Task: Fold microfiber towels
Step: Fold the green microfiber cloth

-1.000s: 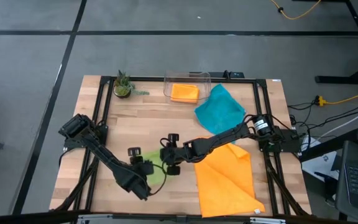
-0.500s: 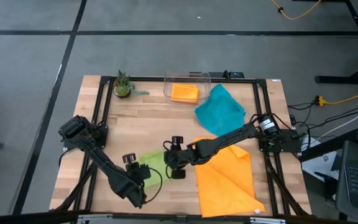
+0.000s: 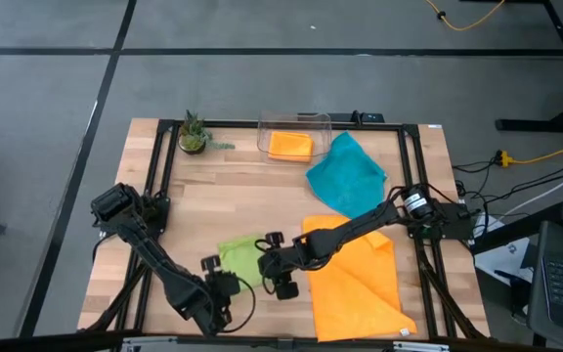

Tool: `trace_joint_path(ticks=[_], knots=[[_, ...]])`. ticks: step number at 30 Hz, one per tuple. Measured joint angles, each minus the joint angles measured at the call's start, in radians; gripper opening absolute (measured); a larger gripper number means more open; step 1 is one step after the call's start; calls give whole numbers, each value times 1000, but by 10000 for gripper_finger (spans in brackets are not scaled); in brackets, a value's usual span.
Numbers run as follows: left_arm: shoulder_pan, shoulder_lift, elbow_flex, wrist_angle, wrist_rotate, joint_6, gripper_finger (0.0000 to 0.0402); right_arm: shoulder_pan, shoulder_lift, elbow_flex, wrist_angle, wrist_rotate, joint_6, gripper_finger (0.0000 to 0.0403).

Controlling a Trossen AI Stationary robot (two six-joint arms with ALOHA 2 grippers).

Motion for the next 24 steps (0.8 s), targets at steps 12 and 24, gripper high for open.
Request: trace_joint_path(ticks=[12,24], knots=[[3,0,-94,121,-5,0,126,6,3,0,13,-39,-47,184],[9,0,-99,131,-8,1,206,6,34,0,43,-58,-55,258]])
